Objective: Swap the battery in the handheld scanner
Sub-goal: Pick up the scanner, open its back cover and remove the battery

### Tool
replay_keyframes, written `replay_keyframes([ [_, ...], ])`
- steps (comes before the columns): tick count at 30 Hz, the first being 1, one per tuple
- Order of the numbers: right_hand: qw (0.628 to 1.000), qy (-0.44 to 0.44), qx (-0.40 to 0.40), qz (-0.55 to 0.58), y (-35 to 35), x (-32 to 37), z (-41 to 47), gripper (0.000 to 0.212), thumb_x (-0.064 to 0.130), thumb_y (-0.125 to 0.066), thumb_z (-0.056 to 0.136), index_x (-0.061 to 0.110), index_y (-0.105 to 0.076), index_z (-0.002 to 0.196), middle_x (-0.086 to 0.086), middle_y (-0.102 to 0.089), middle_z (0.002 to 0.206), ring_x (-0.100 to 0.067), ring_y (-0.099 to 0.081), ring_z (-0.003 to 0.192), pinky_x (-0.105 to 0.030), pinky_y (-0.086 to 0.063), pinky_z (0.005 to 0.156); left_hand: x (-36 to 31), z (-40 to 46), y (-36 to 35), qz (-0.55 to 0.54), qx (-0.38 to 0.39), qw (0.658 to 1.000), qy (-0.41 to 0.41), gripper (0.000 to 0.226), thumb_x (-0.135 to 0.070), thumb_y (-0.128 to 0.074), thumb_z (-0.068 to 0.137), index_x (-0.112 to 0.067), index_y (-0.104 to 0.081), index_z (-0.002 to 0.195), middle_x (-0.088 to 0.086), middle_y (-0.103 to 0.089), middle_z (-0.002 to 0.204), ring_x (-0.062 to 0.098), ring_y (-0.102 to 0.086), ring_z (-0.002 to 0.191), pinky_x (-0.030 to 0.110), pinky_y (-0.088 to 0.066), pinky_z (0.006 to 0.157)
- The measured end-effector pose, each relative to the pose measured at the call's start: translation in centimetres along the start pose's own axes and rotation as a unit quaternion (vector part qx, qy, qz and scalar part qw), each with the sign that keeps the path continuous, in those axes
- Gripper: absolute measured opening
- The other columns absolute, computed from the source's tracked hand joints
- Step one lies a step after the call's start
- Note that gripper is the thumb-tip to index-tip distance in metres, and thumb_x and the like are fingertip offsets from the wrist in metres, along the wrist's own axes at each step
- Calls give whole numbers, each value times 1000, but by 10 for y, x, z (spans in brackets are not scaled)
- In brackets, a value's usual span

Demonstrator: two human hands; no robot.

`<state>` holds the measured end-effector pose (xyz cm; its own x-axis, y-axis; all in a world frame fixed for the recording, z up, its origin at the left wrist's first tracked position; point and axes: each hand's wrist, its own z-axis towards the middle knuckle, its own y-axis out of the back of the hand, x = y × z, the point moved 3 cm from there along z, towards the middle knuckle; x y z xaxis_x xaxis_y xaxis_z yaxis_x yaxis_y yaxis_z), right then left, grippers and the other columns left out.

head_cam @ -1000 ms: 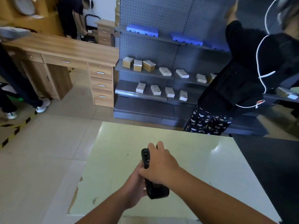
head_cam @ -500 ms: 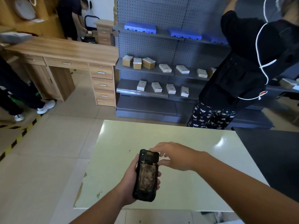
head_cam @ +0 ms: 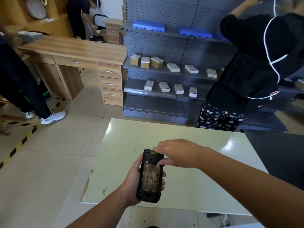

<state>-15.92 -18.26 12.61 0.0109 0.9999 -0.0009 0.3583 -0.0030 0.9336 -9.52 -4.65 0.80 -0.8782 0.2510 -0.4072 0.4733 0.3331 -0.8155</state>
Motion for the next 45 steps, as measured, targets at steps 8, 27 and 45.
replay_keyframes([
  [8,993,80,-52,-74,0,7,-3,44,33,-35,112,7,-44,146,-10,-61,125,-27,-58,112,-44,-53,91,3,-9,-3,-53,30,998,14,78,-67,-50,94,1,-61,130,23,-66,98,37,-63,79,44,-56,74],
  [27,957,-126,-178,194,-2,35,26,37,49,-65,93,20,-66,115,5,-61,109,-17,-60,97,-36,-55,85,-1,-13,1,-46,-45,997,-31,80,-66,-56,91,3,-65,128,24,-68,98,39,-65,81,48,-59,75],
  [45,771,-316,-148,532,-29,22,26,35,44,-53,94,19,-63,117,3,-64,105,-15,-64,82,-24,-51,72,-1,7,3,-55,-80,993,-74,77,-66,-56,89,4,-71,116,24,-69,97,38,-66,78,46,-59,75],
])
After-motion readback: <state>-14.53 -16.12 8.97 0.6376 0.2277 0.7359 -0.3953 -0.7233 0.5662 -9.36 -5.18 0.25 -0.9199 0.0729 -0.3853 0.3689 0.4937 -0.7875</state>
